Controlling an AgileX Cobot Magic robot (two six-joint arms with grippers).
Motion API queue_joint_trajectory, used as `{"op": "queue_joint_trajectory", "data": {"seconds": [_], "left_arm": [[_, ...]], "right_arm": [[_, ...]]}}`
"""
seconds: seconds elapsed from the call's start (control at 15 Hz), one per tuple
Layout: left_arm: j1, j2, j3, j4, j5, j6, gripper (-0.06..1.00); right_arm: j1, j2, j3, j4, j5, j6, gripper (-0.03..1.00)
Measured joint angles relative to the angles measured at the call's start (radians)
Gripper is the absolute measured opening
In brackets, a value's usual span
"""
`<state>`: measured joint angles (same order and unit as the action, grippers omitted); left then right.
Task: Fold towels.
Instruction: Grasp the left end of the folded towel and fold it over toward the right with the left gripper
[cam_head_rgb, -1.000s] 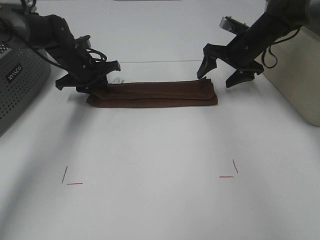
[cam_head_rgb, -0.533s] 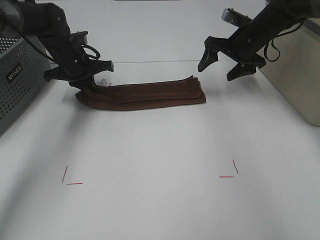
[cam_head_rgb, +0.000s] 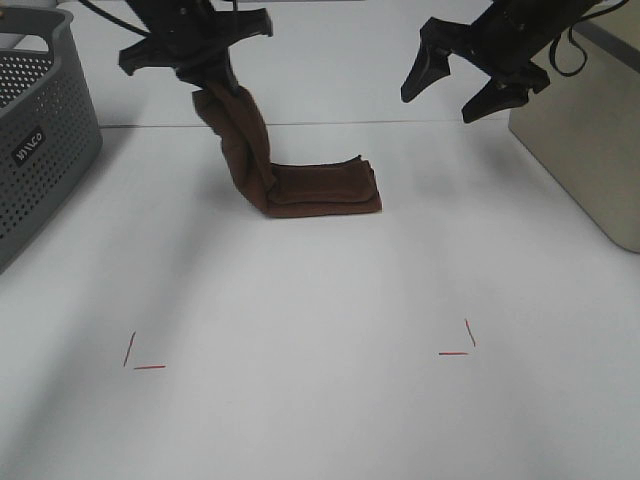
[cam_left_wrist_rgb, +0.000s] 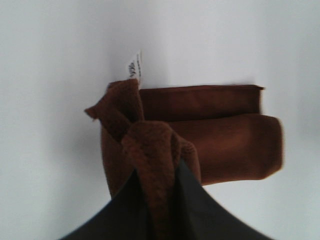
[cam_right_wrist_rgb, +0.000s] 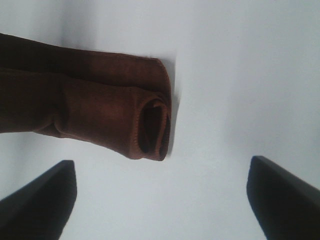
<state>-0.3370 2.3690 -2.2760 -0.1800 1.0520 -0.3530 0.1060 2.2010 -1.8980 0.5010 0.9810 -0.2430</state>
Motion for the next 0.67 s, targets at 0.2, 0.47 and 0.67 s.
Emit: {"op": "queue_joint_trajectory", "data": {"seconds": [0.2, 0.47, 0.67], "left_arm": [[-0.078, 0.054, -0.009, -0.115, -0.121, -0.1, 0.08], [-0.119, 0.129, -0.009, -0.219, -0.235, -0.151, 0.32], [-0.137, 0.136, -0.009, -0.259, -0.309, -0.156, 0.68]], "right_arm": [[0.0, -0.057, 0.0, -0.001, 0.034, 0.011, 0.86], [0.0, -0.067, 0.0, -0.031, 0.07, 0.077, 0.86], [0.0, -0.068, 0.0, -0.035, 0.091, 0.079, 0.86]]}}
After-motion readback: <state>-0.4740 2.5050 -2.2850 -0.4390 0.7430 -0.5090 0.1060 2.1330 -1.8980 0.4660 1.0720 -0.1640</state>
